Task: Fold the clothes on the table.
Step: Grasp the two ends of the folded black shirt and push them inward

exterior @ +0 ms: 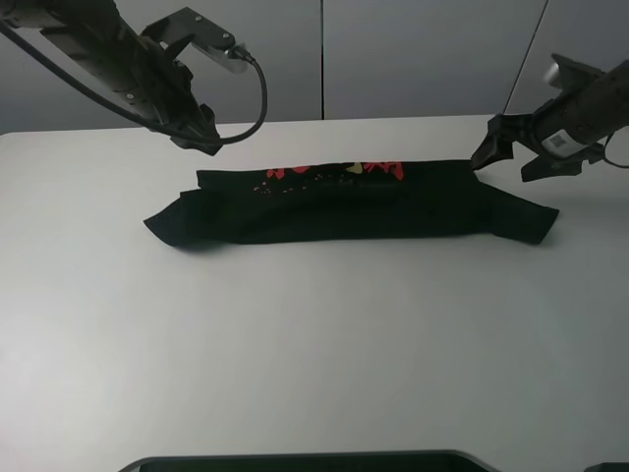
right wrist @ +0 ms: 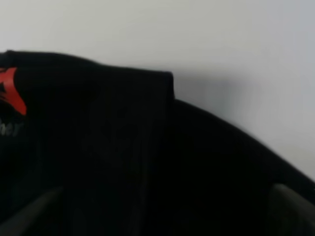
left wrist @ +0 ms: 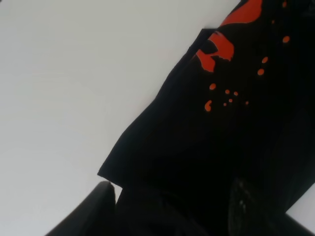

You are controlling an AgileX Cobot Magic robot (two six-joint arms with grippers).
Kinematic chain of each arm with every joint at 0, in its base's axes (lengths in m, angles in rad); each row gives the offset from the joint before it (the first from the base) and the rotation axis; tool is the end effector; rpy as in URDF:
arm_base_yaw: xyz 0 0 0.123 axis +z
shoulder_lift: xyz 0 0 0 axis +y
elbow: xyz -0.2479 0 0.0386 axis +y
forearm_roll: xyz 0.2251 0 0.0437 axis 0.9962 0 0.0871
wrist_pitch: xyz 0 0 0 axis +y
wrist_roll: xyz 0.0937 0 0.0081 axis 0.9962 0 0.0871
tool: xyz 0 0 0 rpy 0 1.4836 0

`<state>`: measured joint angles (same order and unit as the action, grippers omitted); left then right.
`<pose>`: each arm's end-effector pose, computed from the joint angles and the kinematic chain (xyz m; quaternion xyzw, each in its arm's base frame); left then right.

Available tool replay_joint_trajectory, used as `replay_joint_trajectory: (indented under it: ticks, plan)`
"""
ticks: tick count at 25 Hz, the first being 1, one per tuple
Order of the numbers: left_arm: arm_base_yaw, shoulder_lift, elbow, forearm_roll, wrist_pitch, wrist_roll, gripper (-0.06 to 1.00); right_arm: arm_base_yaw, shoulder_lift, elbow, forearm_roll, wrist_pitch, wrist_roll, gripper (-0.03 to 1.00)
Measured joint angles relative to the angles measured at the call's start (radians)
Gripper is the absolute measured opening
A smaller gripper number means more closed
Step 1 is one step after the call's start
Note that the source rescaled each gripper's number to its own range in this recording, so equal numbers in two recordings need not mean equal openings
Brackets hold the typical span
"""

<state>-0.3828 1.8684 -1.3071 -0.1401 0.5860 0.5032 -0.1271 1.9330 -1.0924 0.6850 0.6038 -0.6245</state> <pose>0.3401 -0.1448 0.1842 0.3716 0.8920 -0.0369 0.2546 0.3363 -0.0089 0.1194 0.0162 0.9704 0.1669 0.1738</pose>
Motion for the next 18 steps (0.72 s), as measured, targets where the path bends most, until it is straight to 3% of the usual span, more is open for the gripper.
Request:
replay_joint_trajectory:
  ticks: [11, 15, 18]
  plan:
    - [0.000, 0.000, 0.000, -0.009, -0.031, 0.000, 0.77, 0.026, 0.097, 0.000, 0.004, -0.002, -0.019, 0.91]
    - [0.000, 0.000, 0.000, -0.009, -0.036, 0.000, 0.77, 0.098, 0.114, -0.002, -0.067, -0.025, 0.002, 0.91]
    - [0.000, 0.000, 0.000, -0.009, -0.037, 0.000, 0.77, 0.144, 0.132, -0.012, -0.177, -0.057, 0.098, 0.91]
